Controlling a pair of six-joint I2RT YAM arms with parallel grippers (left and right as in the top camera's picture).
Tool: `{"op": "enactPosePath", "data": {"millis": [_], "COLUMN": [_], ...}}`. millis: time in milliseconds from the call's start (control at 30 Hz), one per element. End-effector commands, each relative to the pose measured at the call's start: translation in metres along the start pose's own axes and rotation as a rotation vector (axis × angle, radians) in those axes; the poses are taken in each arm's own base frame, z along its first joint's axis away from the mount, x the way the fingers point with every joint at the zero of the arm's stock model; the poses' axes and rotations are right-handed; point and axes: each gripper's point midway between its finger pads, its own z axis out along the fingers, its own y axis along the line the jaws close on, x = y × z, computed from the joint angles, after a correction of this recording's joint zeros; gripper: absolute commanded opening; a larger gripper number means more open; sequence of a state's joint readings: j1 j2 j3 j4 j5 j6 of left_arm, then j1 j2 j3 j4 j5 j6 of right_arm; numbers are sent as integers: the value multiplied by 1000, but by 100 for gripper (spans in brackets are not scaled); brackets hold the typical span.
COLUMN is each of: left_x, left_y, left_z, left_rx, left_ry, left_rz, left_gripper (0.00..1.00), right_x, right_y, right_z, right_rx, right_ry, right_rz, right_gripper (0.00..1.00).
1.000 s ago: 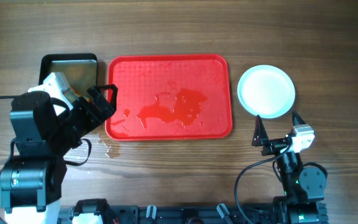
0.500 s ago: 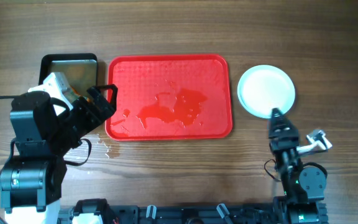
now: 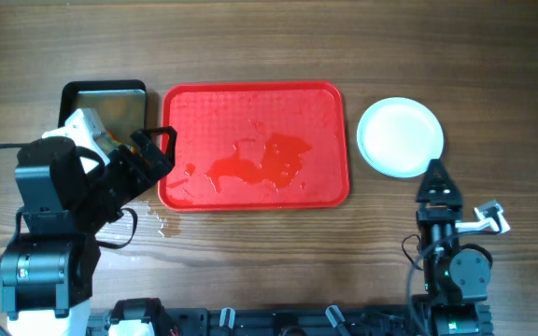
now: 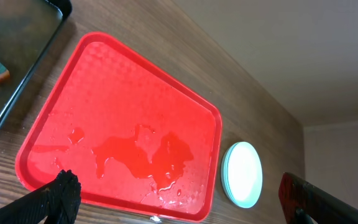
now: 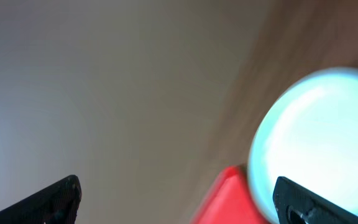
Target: Clean dirty plates on tray and stack at the side
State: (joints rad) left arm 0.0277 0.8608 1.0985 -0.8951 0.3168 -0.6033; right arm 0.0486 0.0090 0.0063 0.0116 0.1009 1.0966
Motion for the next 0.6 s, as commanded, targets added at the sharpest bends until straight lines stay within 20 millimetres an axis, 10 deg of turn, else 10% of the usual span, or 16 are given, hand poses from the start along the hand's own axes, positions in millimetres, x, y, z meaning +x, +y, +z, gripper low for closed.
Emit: {"op": "enactPosePath", "data": {"millis": [0, 233, 567], "left_x": [2, 2, 2], "left_y": [-3, -3, -3], "left_z": [0, 0, 0], "left_rx": [16, 16, 16], "left_ry": [10, 10, 10], "left_rz": [23, 23, 23], "left_gripper": [100, 100, 100], "right_x": [13, 15, 15], "right_y": [6, 6, 6], "right_z": [-1, -1, -1], "right_rx": [-64, -93, -89], "right_ry": [56, 46, 52], "right_rz": [-782, -1366, -1252], "right_gripper": [100, 100, 100]}}
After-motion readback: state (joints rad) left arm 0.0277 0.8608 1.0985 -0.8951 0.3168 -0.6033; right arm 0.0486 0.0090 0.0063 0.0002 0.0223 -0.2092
